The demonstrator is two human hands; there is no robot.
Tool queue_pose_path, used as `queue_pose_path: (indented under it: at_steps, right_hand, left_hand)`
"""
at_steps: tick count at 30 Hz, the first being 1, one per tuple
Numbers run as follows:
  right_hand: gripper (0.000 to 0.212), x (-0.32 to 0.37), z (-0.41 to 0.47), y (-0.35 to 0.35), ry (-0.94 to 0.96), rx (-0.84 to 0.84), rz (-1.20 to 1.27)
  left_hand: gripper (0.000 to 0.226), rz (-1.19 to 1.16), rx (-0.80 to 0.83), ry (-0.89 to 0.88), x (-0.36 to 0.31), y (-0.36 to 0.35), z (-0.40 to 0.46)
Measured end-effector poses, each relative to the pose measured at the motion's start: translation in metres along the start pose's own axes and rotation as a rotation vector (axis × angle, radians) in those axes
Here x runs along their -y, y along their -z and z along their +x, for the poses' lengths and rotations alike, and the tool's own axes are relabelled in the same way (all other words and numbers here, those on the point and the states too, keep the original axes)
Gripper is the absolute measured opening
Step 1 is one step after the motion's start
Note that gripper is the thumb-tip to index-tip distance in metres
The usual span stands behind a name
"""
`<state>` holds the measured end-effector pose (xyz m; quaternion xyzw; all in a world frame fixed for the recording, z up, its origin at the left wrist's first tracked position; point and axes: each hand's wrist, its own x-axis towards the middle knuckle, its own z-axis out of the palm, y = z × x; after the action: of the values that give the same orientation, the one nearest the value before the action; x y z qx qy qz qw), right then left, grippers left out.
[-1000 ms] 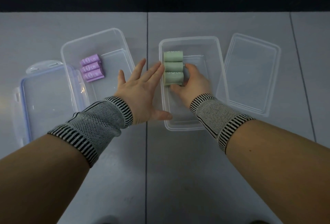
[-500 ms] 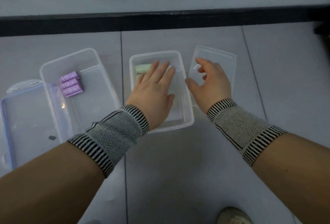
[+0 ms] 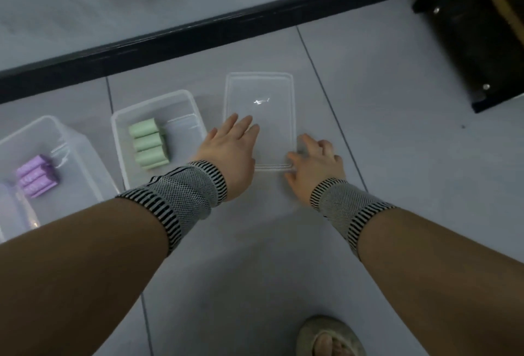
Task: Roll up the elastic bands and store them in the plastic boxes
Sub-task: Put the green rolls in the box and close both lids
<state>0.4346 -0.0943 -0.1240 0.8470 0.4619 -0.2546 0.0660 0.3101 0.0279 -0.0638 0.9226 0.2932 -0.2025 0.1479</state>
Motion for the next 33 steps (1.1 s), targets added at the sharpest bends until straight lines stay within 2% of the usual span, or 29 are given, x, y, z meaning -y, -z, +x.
queue_pose_path:
  at_steps: [3, 8, 14, 18, 21, 25, 29, 33]
  right_hand:
    - [0.033, -0.021, 0.0, 0.001, -0.061, -0.052, 0.068]
    - [0.034, -0.036, 0.02, 0.004, -0.099, -0.3, 0.306]
    - [0.046, -0.028, 0.036, 0.007, -0.132, -0.267, 0.405]
    - [0.039, -0.028, 0.043, 0.001, -0.131, -0.257, 0.418]
    - [0.037, -0.029, 0.042, 0.004, -0.214, -0.289, 0.518]
    - [0.035, -0.036, 0.031, 0.029, -0.358, -0.513, 0.724]
    - [0.031, -0.043, 0.01, 0.071, -0.302, -0.792, 0.747]
    - [0.027, -0.029, -0.007, 0.089, -0.065, -0.818, 0.65]
  left_hand:
    - [0.065, 0.013, 0.034, -0.003, -0.014, -0.007, 0.012]
    - [0.07, -0.027, 0.031, 0.012, -0.036, -0.012, 0.031]
    - [0.075, -0.027, 0.067, 0.054, -0.041, -0.03, 0.049]
    - [0.075, 0.0, 0.078, 0.053, -0.04, -0.039, 0.054]
    - [0.073, -0.019, 0.042, 0.039, -0.04, -0.036, 0.056]
    - [0.07, -0.046, -0.059, 0.022, -0.042, -0.015, 0.054]
    - [0.069, -0.083, -0.164, 0.018, -0.045, 0.015, 0.046]
    - [0.068, -0.088, -0.197, 0.037, -0.042, 0.028, 0.031]
